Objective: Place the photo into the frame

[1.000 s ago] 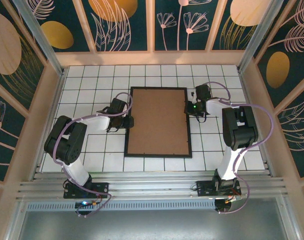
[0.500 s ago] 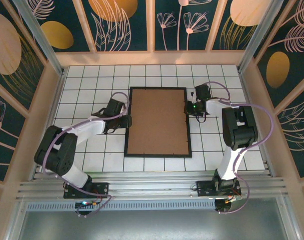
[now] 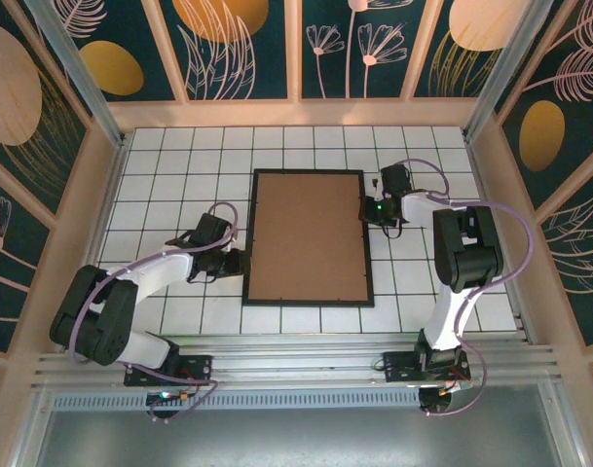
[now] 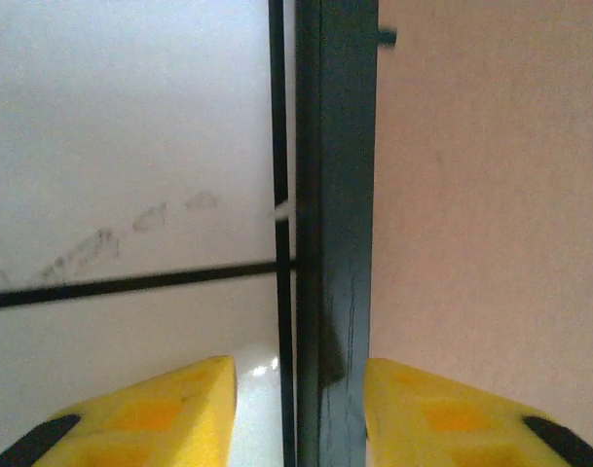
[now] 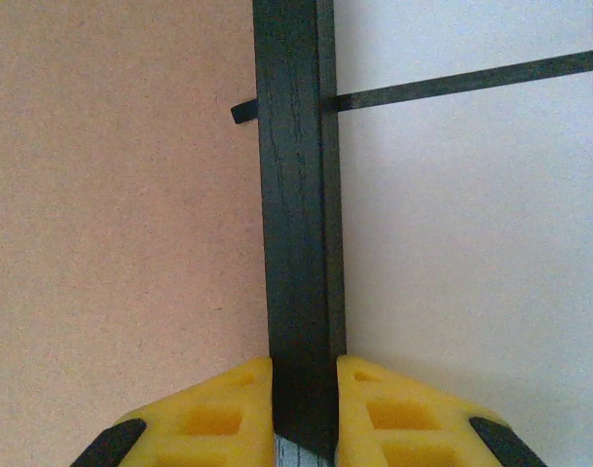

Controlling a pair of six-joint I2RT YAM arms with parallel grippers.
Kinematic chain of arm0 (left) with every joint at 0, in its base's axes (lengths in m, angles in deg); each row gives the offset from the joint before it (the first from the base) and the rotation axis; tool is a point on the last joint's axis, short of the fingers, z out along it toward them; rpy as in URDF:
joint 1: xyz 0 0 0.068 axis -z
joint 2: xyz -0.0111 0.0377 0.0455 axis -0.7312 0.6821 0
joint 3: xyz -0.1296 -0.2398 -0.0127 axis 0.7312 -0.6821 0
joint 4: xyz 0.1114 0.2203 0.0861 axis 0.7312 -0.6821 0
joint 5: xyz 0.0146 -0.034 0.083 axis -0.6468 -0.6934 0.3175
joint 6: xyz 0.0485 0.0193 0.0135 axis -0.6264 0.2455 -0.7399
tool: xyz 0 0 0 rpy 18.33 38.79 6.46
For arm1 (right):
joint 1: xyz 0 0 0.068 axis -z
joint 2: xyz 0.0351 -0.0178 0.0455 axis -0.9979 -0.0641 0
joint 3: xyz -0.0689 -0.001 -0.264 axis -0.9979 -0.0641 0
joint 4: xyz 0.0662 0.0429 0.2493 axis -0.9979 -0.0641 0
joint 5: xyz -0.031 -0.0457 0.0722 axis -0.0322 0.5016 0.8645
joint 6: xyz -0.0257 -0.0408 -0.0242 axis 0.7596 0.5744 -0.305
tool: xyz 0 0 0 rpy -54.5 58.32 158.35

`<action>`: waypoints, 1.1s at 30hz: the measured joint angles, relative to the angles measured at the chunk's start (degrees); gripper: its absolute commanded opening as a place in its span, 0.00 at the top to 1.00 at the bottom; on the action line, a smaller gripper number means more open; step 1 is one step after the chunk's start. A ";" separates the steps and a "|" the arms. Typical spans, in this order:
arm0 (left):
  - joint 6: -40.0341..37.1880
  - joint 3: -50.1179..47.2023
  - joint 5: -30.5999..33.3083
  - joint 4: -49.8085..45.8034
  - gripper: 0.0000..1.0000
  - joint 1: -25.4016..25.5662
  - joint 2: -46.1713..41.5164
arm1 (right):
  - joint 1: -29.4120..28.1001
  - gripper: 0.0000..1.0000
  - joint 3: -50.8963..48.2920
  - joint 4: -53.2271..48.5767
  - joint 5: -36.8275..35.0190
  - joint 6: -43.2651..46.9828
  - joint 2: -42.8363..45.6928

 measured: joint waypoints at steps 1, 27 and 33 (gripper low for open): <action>0.09 -0.13 -0.33 -0.42 0.64 0.00 -0.37 | 0.00 0.81 0.00 0.00 0.02 0.00 0.00; -0.87 0.26 -4.50 -1.84 0.66 0.81 1.88 | 0.00 0.82 0.00 0.02 0.07 0.00 -0.07; -0.87 0.70 -4.48 -1.07 0.62 1.53 3.54 | 0.00 0.82 0.00 0.04 0.09 0.00 -0.11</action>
